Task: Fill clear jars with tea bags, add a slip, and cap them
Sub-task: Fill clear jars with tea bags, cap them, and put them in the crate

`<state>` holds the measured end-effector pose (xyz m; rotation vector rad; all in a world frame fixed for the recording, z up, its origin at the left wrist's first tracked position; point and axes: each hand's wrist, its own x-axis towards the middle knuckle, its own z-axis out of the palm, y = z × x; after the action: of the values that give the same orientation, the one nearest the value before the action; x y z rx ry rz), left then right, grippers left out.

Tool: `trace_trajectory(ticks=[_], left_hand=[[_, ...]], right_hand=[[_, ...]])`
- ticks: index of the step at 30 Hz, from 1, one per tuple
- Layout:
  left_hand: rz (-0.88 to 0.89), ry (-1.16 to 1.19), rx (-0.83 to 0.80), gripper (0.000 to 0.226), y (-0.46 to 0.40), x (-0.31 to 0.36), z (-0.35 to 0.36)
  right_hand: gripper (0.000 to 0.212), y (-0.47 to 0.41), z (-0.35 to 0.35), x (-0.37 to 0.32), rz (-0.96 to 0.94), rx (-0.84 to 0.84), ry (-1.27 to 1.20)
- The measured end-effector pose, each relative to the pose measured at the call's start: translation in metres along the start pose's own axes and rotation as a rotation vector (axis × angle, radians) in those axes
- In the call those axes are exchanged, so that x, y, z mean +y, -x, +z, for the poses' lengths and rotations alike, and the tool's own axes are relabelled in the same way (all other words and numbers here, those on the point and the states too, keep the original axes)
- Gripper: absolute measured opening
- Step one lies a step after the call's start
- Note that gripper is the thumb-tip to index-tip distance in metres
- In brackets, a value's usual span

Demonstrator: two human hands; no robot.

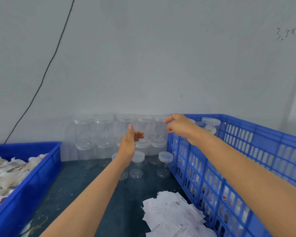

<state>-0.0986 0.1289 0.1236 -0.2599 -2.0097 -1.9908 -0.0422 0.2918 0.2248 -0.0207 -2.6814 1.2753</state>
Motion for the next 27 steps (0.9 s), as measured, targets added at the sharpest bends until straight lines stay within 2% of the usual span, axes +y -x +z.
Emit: trace_trajectory(ticks=[3, 6, 11, 16, 21, 24, 27], left_hand=[[-0.067, -0.107, 0.127, 0.045, 0.009, -0.038, -0.044], [-0.087, -0.268, 0.227, 0.008, 0.017, -0.075, -0.074], [-0.125, -0.28, 0.247, 0.037, 0.012, -0.121, -0.081], [-0.112, -0.191, 0.189, 0.043, -0.004, -0.152, -0.075], [-0.197, -0.155, 0.077, 0.057, -0.013, -0.172, -0.073], [-0.239, -0.224, 0.09, 0.055, -0.012, -0.178, -0.076], [-0.189, -0.237, 0.143, 0.055, -0.005, -0.168, -0.081]], right_hand=[[0.031, -0.002, 0.047, 0.005, 0.119, -0.155, -0.153], [0.033, -0.009, 0.089, 0.015, 0.197, -0.21, -0.24], [0.028, -0.029, 0.144, 0.031, 0.218, -0.234, -0.308], [0.035, -0.049, 0.18, 0.044, 0.236, -0.216, -0.42], [0.044, -0.056, 0.197, 0.048, 0.202, -0.235, -0.365], [0.046, -0.051, 0.198, 0.048, 0.149, -0.278, -0.315], [0.044, -0.044, 0.195, 0.046, 0.076, -0.292, -0.281]])
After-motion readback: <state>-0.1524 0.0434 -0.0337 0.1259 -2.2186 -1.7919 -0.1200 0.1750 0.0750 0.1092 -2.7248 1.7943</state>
